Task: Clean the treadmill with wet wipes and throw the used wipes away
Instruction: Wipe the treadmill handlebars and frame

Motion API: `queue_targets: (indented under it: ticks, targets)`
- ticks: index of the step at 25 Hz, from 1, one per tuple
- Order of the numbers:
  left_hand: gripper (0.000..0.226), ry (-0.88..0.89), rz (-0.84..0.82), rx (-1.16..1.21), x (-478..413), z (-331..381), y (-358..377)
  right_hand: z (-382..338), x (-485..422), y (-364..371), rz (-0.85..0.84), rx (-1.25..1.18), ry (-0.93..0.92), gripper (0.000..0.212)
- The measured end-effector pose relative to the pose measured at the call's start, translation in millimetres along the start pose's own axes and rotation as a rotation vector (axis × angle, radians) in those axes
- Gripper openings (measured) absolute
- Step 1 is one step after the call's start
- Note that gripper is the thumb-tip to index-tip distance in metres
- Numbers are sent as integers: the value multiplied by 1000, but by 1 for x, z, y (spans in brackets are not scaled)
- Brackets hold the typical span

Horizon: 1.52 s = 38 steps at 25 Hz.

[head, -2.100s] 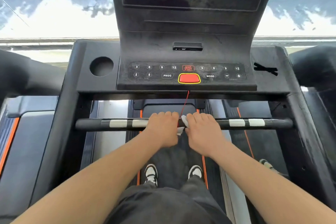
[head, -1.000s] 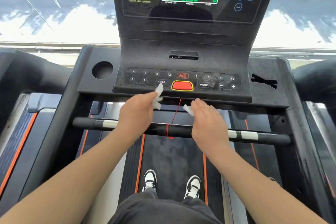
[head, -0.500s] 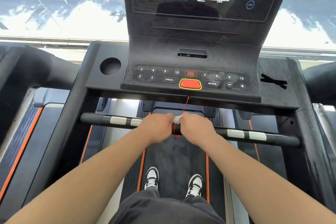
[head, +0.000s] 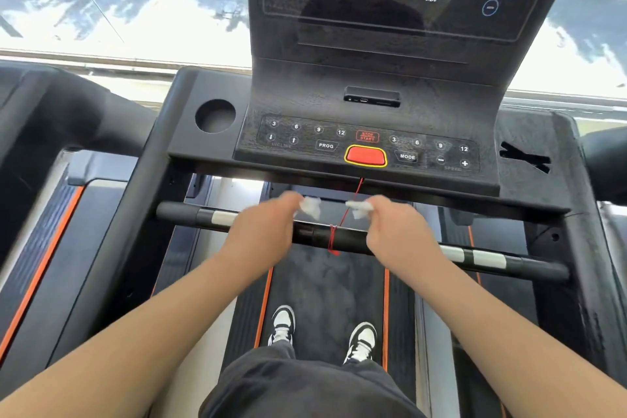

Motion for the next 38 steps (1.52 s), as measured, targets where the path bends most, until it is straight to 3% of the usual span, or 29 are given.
queue_targets:
  ticks: [2,4,7,10,13,15,17,19,21,24,27,29,32,36,38]
  targets:
    - [30,-127,112,28,-16,-11,-13,-11,-10,3,102,72,29,24]
    - [35,-9,82,-4,-21,13,4,-34,-5,27,104,108,-88,29]
    - [37,244,-10,8,4,40,49,-44,18,82,-85,227,-260,63]
    - [51,304,11,81,22,28,46,-43,27,69,-1,230,-400,68]
    - [45,153,20,219,46,1,24,-58,40,41,-68,179,-461,48]
    - [39,-55,162,430,56,-34,6,-65,23,28,-128,-109,-286,28]
    - [30,-322,321,620,57,-85,-12,-74,-8,28,-106,-400,-108,25]
    - [26,-504,453,646,52,-133,-31,-101,-33,25,1,-327,-124,22]
    - [25,-454,520,426,40,-152,-57,-135,-39,30,153,-120,-239,19]
    - [32,-99,228,43,20,-128,-23,-175,-17,97,-29,144,-440,37]
    - [30,167,67,-32,22,-123,19,-175,-11,137,-56,347,-430,58]
    - [33,182,-8,-25,17,-134,16,-172,-15,135,-34,396,-388,45]
    - [36,111,-154,-89,5,-156,2,-178,-26,125,-152,391,-277,18]
    - [29,74,-331,-217,-13,-168,-7,-219,-56,144,-455,190,-182,24]
    - [31,22,-320,-131,-4,-176,-4,-245,-60,149,-463,79,-201,30]
Point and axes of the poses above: each hand's wrist, its own x-axis away from the middle knuckle, its own y-axis out of the palm, z = x × y, the point moved 9 cm from there along -x, towards the middle knuckle
